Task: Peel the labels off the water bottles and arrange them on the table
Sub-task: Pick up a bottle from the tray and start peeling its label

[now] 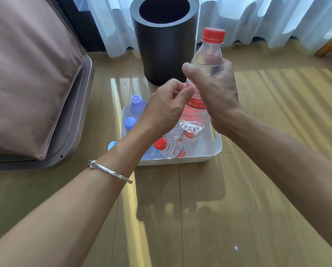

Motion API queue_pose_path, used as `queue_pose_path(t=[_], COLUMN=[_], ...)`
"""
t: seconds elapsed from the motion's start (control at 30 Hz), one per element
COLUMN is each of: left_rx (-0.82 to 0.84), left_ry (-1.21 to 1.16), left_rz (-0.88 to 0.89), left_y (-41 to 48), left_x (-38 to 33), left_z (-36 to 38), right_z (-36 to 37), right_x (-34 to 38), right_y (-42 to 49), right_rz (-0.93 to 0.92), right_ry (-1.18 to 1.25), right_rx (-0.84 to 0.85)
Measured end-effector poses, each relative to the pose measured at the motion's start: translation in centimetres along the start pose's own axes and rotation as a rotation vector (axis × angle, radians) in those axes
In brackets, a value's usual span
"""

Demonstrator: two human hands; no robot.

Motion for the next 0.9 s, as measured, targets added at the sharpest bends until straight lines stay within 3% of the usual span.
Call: queue_pose_path(t=[0.4, 0.9], left_rx=[-0.096, -0.223], left_ry=[-0.104, 0.139], left_rz=[-0.025, 0.095], left_y=[0.0, 0.0], left_x=[-0.2, -0.7], left_z=[0.1, 0.0], right_z=[-0.6, -0.9], right_x=[-0.3, 0.1], right_y=[0.6, 0.8], right_rz=[-0.05, -0.1], right_ry=[0.048, 0.046], right_rx=[0.012, 0.079])
Point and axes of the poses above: each hand's wrist, its own y-axis towards the middle knuckle, its own z-axis out of the palm, x = y × z, the point moved 1 cm from there along y, towards the middle knuckle, and after that the axes turned 2 degrees about -x, right-handed, at the moved point
